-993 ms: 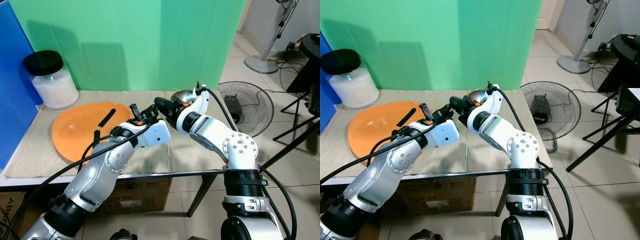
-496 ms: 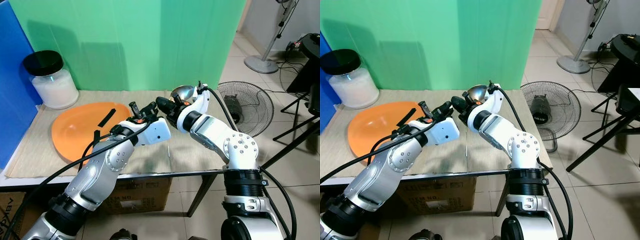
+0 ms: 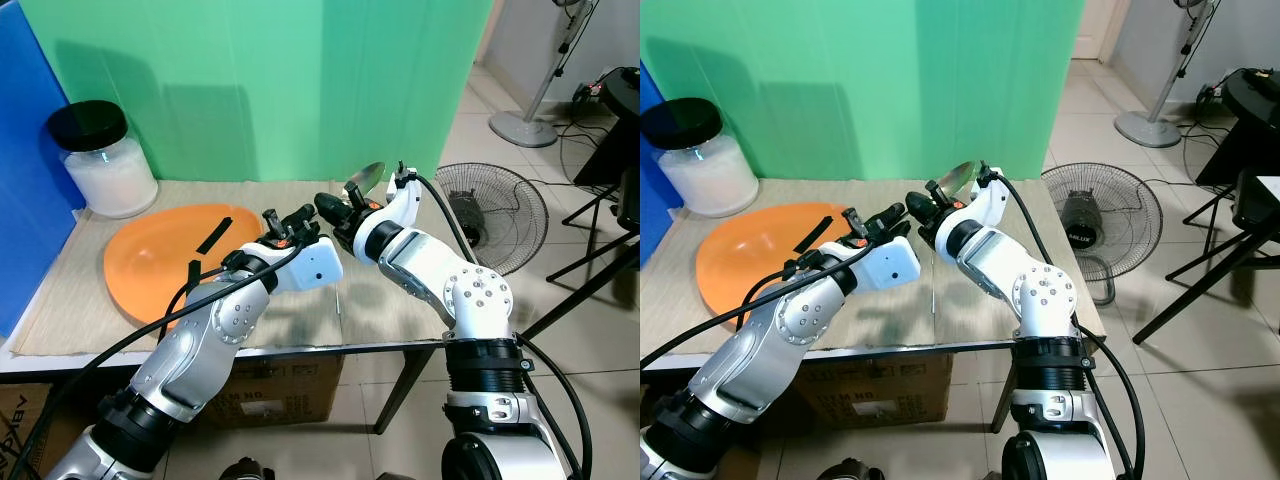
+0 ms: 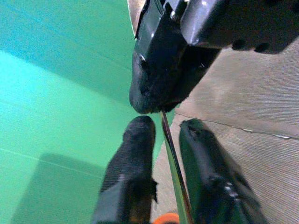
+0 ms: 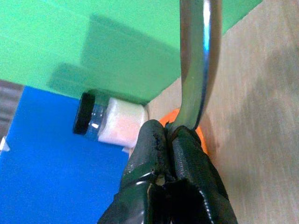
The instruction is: Setting the table
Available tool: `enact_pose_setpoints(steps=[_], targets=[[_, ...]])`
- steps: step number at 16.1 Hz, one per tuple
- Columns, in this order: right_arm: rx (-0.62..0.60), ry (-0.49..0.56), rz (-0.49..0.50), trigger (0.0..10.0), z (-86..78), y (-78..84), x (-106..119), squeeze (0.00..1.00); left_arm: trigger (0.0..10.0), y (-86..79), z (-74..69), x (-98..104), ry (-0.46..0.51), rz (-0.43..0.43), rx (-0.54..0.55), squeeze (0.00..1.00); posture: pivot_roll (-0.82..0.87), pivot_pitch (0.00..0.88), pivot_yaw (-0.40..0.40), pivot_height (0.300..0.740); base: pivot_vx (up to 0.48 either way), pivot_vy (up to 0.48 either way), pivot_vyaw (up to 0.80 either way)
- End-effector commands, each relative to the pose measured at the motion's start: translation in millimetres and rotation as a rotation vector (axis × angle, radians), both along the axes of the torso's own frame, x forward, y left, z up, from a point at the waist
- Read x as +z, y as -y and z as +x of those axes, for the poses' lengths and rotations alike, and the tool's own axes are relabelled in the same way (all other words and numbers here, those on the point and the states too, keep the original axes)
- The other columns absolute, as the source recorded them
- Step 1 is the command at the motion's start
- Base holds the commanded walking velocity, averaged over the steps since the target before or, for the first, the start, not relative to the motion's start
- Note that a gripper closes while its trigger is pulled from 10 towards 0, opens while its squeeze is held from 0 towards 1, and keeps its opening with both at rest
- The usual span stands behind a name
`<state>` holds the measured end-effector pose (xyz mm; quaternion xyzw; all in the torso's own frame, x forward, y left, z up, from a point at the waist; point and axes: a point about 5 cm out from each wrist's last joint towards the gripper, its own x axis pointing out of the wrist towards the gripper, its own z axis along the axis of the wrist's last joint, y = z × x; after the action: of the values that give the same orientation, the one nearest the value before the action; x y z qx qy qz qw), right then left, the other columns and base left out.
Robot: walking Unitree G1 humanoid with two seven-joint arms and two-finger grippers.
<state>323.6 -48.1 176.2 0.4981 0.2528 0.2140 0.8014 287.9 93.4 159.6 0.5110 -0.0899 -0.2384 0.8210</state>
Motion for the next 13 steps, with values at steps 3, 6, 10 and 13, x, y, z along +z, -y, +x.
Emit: enact_pose_setpoints(steps=[3,6,10,13], targets=[[-0.034,0.028,0.082,0.0,7.6,-27.2,22,0.0,10.0,1.2,-5.8,12,0.054,-0.041,-0.044,0.05,-0.02,0.0,-0.02,0.74,0.0,0.0,0.0],[-0.135,0.059,0.025,0.0,22.5,-7.2,20,0.0,10.0,1.6,-13.6,23,0.094,-0.15,-0.077,0.0,-0.02,0.0,-0.019,0.74,0.0,0.0,0.0],[-0.218,0.146,-0.105,0.0,38.4,23.1,20,0.0,10.0,-5.7,-28.4,37,0.056,-0.478,-0.065,0.0,-0.01,0.002,-0.017,0.74,0.0,0.0,0.0],[-0.164,0.378,-0.372,0.0,37.2,48.6,31,0.0,10.0,-30.7,-36.9,38,-0.04,-0.733,0.118,0.0,-0.02,0.006,-0.002,0.74,0.0,0.0,0.0]])
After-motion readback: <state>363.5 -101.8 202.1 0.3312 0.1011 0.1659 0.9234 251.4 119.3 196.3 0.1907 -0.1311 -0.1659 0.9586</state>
